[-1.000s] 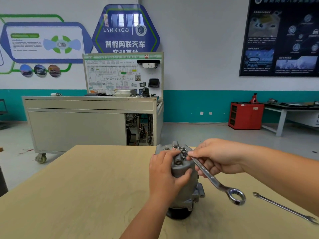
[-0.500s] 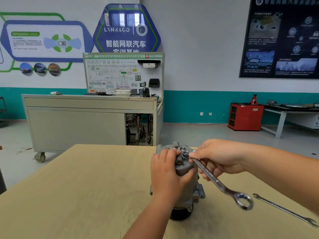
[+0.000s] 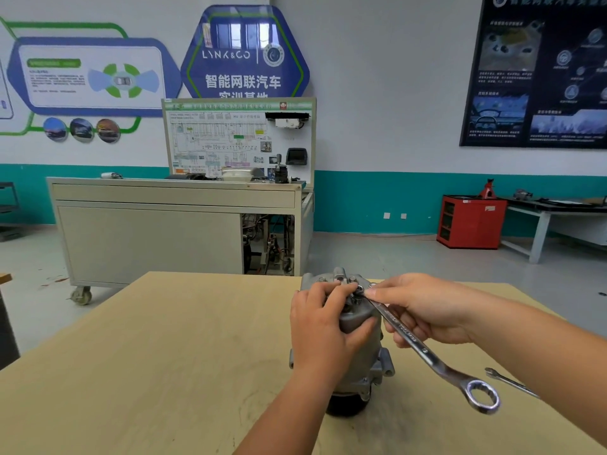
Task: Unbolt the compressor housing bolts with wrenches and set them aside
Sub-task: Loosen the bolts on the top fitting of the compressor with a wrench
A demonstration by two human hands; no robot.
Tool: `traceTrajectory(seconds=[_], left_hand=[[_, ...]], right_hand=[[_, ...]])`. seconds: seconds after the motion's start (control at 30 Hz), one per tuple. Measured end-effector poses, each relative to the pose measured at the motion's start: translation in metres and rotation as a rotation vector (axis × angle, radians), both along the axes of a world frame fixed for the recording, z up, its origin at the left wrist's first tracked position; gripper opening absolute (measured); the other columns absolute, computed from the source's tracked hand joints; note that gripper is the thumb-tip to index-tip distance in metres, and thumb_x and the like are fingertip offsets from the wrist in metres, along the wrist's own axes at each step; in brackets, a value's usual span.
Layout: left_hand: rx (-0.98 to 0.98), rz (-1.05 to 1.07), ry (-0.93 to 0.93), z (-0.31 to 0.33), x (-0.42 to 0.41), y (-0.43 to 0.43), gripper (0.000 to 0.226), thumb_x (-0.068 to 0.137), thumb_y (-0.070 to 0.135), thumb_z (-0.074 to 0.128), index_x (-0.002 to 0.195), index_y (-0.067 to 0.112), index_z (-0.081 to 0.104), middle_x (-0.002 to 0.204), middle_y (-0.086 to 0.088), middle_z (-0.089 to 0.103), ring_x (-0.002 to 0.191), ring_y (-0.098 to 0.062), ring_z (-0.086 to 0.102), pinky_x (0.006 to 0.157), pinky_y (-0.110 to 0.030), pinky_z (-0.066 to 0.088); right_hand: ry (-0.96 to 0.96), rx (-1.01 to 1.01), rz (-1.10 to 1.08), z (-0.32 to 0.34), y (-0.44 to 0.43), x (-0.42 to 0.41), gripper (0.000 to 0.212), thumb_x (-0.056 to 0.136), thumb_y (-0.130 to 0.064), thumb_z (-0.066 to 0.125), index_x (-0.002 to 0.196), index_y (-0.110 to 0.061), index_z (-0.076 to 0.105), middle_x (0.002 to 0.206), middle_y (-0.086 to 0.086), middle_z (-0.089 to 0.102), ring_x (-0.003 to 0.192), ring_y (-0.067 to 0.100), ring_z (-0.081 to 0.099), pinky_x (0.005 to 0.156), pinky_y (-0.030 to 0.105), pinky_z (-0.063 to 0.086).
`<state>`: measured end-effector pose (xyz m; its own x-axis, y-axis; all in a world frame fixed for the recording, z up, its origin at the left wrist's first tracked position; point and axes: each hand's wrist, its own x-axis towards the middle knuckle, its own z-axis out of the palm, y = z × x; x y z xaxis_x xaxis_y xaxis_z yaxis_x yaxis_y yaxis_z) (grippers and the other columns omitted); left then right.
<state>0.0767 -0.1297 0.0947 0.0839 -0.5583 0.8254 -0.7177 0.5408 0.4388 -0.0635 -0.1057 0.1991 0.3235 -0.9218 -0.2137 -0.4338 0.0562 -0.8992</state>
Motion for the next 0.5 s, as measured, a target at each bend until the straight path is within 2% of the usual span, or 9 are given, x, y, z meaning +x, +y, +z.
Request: traceTrajectory(seconds=[0.13,0.23,0.37,0.43,0.5], left_hand=[[0.008,0.018,-0.027,0.001,0.0,0.001,0.048,0.067,0.042,0.081,0.111,0.028,0.068,0.101,0.002,0.06,0.089,-0.023,0.054,0.08,-0.038,0.047],[0.025,0.027,-0.037,0.002,0.0,0.001,0.049,0.067,0.042,0.083,0.112,0.028,0.068,0.102,0.002,0.06,0.09,-0.023,0.054,0.081,-0.039,0.047],[0.041,0.028,-0.031,0.002,0.0,0.002,0.048,0.067,0.044,0.082,0.11,0.028,0.069,0.101,0.002,0.06,0.089,-0.023,0.054,0.082,-0.041,0.046],[0.042,0.017,-0.028,0.003,0.0,0.003,0.048,0.07,0.051,0.073,0.11,0.026,0.069,0.1,0.0,0.06,0.088,-0.024,0.054,0.081,-0.041,0.046],[0.043,0.007,-0.031,0.004,0.0,0.005,0.057,0.07,0.062,0.056,0.111,0.025,0.069,0.1,-0.001,0.061,0.088,-0.025,0.054,0.082,-0.04,0.044]], right_hand=[[-0.202,-0.059,-0.116,-0.011,0.001,-0.001,0.016,0.095,-0.022,0.054,0.109,-0.014,0.054,0.045,0.002,0.056,0.035,0.011,0.05,0.04,0.021,0.045],[-0.269,-0.166,-0.15,-0.017,0.005,0.0,0.014,0.095,-0.017,0.052,0.109,-0.022,0.055,0.046,0.001,0.057,0.037,0.01,0.05,0.04,0.022,0.047],[-0.588,-0.168,-0.151,-0.034,0.02,-0.001,0.03,0.095,0.007,0.033,0.087,-0.001,0.061,0.054,0.011,0.06,0.041,0.016,0.056,0.045,0.025,0.052],[-0.711,-0.181,-0.112,-0.045,0.027,-0.002,0.032,0.088,0.018,0.034,0.084,0.003,0.062,0.063,0.014,0.065,0.051,0.019,0.063,0.051,0.024,0.055],[-0.701,-0.299,-0.06,-0.056,0.033,0.001,0.032,0.081,0.023,0.045,0.092,0.0,0.064,0.072,0.01,0.069,0.065,0.017,0.068,0.059,0.022,0.056]])
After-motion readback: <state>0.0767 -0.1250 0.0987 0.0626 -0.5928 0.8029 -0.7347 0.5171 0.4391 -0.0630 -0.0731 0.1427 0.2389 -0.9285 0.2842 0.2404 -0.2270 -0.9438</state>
